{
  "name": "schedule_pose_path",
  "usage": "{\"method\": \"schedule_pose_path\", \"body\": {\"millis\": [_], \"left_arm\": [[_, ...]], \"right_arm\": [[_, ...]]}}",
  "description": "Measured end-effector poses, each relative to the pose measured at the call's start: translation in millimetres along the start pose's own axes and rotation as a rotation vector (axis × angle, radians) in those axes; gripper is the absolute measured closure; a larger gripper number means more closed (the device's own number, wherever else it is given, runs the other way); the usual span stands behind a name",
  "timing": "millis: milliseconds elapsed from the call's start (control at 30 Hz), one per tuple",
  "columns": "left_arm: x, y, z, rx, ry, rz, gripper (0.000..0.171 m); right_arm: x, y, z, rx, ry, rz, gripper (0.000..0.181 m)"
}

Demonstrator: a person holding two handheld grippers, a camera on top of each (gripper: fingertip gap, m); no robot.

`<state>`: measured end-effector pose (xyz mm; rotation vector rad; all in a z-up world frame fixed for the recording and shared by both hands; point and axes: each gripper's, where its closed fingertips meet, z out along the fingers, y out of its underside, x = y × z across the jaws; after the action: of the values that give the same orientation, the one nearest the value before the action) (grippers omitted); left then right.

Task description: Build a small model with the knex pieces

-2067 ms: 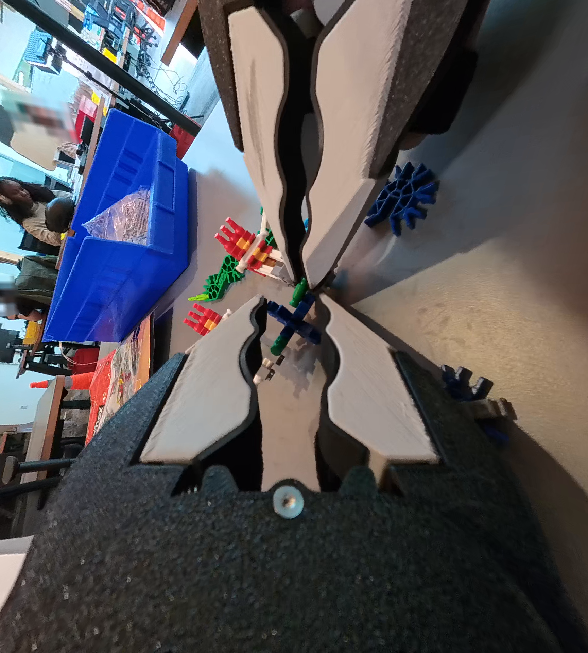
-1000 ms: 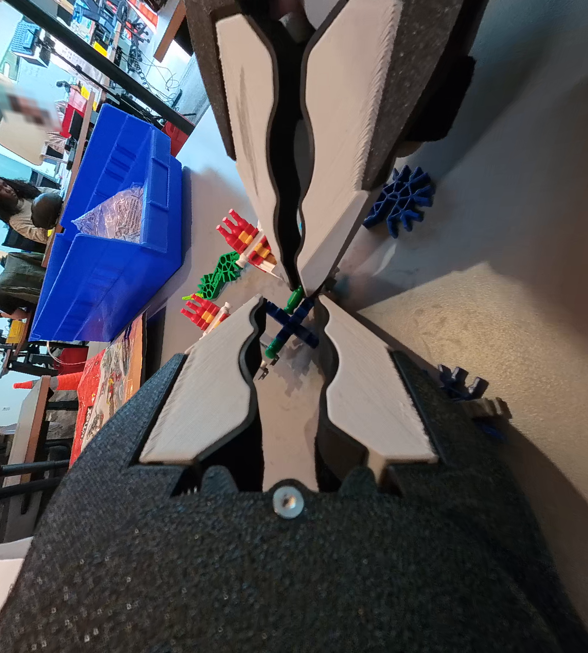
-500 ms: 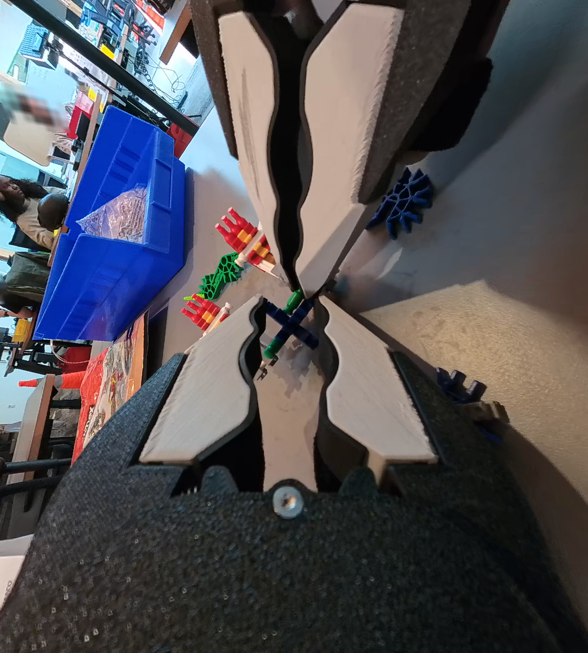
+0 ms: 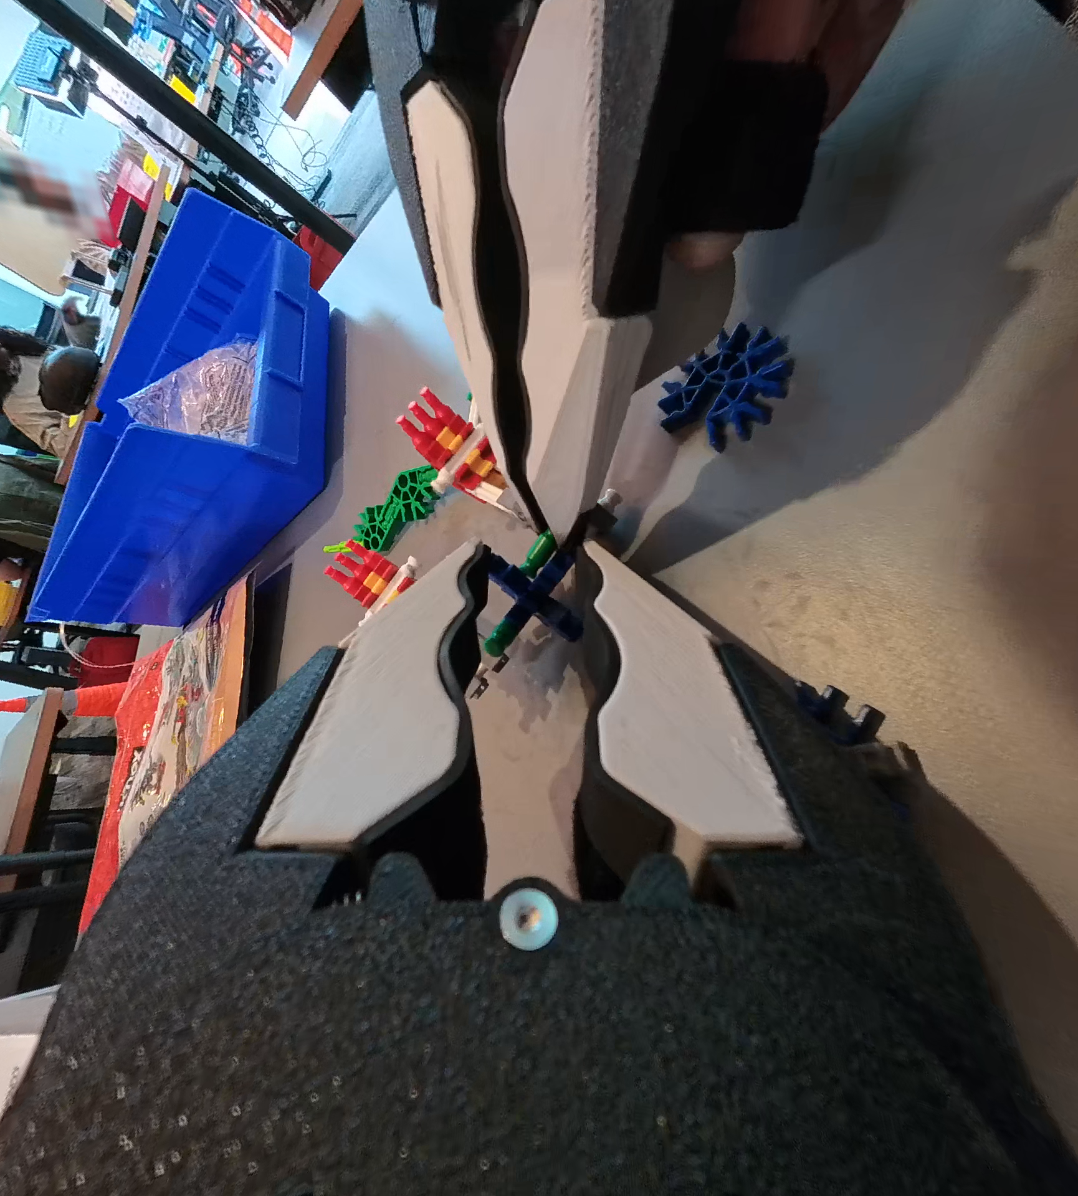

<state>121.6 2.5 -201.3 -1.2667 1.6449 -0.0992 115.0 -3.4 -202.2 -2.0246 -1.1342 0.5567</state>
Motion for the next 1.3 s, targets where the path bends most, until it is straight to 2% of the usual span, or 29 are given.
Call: {"method": "schedule_pose_path", "body": {"millis": [233, 433, 600, 833, 900, 1133, 1300], "left_arm": [[-1.6, 0.8, 2.5, 0.006, -0.032, -0.018, 0.146], [-2.7, 0.9, 3.0, -0.01, -0.057, -0.023, 0.147], [-2.3, 0.4, 4.2, -0.009, -0.056, -0.019, 0.146], [-1.2, 0.8, 1.7, -0.01, -0.004, -0.045, 0.145], [1.0, 0.2, 0.7, 0.0, 0.036, -0.079, 0.141], [0.7, 3.0, -3.5, -0.014, 0.08, -0.047, 0.144], [5.1, 2.9, -5.1, -0.027, 0.12, -0.052, 0.136]], "right_arm": [[3.0, 0.3, 0.6, -0.048, 0.133, -0.043, 0.177], [4.2, -0.2, 0.3, -0.016, 0.058, 0.115, 0.177], [4.8, 1.1, -0.3, -0.115, 0.139, -0.062, 0.177], [3.3, 0.7, 0.3, -0.028, 0.017, 0.067, 0.177], [2.8, 0.6, 0.7, -0.032, 0.024, 0.047, 0.177], [2.3, -0.8, 2.9, -0.035, -0.001, 0.035, 0.176], [1.6, -1.0, 3.4, -0.024, -0.006, 0.043, 0.176]]}}
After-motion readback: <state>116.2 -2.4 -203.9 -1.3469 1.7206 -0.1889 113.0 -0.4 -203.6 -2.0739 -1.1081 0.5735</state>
